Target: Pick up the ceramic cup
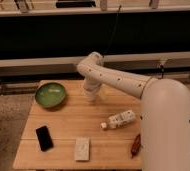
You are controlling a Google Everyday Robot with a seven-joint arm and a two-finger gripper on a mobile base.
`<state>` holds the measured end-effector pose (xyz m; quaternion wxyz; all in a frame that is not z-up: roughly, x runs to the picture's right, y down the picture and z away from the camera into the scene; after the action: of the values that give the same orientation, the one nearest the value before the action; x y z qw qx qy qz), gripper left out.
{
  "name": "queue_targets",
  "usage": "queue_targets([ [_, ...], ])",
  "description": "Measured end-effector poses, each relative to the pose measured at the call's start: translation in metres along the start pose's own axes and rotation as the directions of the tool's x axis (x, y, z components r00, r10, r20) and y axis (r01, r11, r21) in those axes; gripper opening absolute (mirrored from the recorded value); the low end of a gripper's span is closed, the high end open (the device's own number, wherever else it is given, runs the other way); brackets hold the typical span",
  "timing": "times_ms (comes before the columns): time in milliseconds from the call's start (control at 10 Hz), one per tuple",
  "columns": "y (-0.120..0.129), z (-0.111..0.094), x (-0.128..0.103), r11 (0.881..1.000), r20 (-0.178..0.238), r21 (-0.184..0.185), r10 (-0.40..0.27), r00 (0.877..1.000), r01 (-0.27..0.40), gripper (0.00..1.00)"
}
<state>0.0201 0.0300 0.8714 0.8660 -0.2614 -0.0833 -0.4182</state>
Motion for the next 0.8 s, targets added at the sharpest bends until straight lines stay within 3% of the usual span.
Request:
queue_targets([
  [300,0.0001,-0.0009,0.0011,1.000,-0.002,-0.001,-0.005,1.000,0.005,0.73],
  [500,0.0003,-0.0010,0.0014,1.000,-0.002,-0.002,-0.008,1.000,0.008,0.79],
  [800,0.0004,-0.0004,0.0015,1.000,-0.003,-0.003,-0.012,1.000,0.012,0.80],
])
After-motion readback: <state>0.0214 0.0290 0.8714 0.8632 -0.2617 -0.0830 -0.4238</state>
